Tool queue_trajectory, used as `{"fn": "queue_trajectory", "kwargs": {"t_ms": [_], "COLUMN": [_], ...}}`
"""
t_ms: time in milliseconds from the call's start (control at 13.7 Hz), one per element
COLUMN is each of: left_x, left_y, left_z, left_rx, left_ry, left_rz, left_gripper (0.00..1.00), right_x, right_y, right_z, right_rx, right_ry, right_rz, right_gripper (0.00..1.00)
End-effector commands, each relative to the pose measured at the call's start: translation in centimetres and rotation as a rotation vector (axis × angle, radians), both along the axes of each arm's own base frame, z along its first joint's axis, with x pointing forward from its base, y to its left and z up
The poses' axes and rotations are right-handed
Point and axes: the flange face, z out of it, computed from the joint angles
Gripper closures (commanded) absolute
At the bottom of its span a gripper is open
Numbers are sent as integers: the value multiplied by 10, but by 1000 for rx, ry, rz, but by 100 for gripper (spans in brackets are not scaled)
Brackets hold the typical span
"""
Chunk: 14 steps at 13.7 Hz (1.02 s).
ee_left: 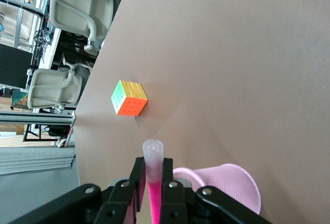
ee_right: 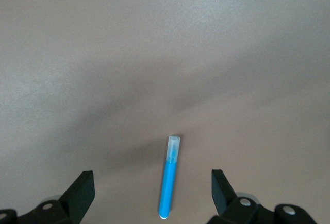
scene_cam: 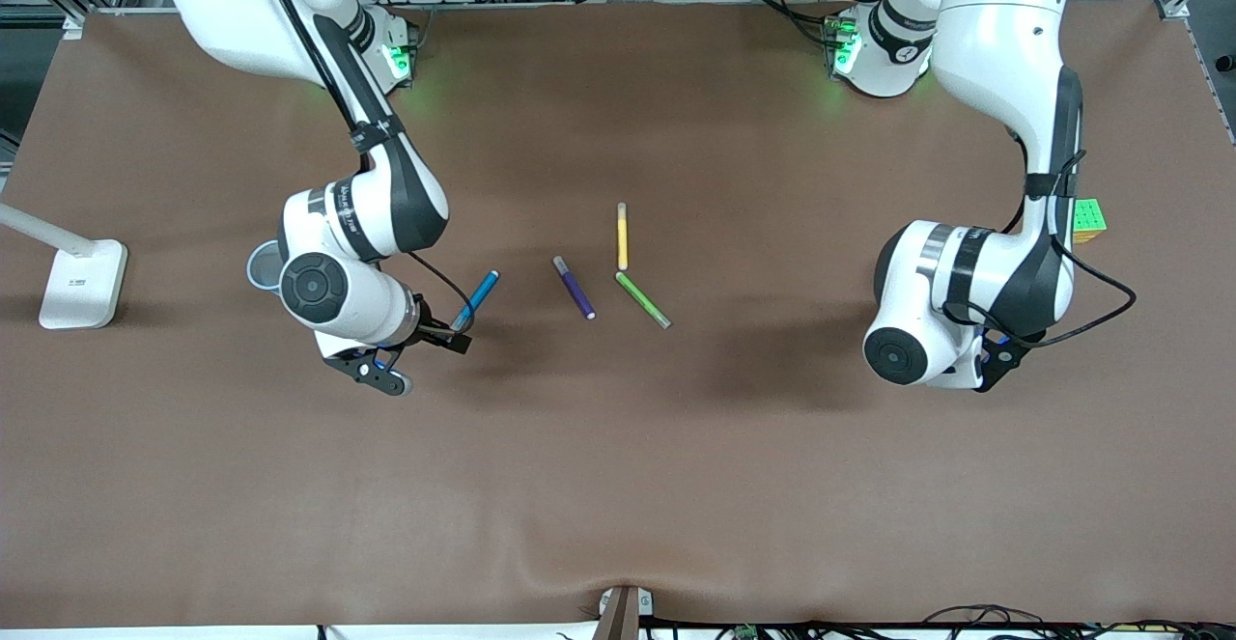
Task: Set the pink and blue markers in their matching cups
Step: 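Carry the pink marker toward the pink cup while the right gripper grasps blue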
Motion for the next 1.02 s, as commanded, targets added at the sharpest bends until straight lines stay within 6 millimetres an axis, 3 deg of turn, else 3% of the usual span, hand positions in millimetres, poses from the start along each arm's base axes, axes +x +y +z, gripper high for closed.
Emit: {"fn": "queue_trajectory", "kwargs": {"t_ms": [0, 219, 584, 657, 730, 803, 876, 948], "left_x": [8, 10, -3, -4, -6, -7, -9, -9], "left_y": [-1, -6, -2, -2, -2, -3, -6, -7], "left_z": [1, 1, -23, -24, -26, -26, -28, -23], "left_rx": [30, 42, 67, 69, 70, 71, 74, 66], "left_ry": [-70, -146, -115, -111, -106, -101, -96, -89], "left_rz": [2, 33, 46, 47, 48, 45, 43, 35], "left_gripper": [100, 100, 100, 80, 68, 21, 0, 0], "right_x": [-5, -18, -34, -41, -49, -57, -67, -71], "right_y": [1, 2, -12, -12, -7, 3, 16, 18], "right_z": [3, -17, -28, -36, -46, -51, -56, -61], "right_rx": [-7, -9, -12, -9, -8, -5, -5, -10], "right_ry": [-13, -27, -22, -46, -70, -96, -108, -103], "right_rz": [-14, -8, -50, -78, -107, -122, -125, -131], "right_gripper": [0, 0, 0, 0, 0, 0, 0, 0]}}
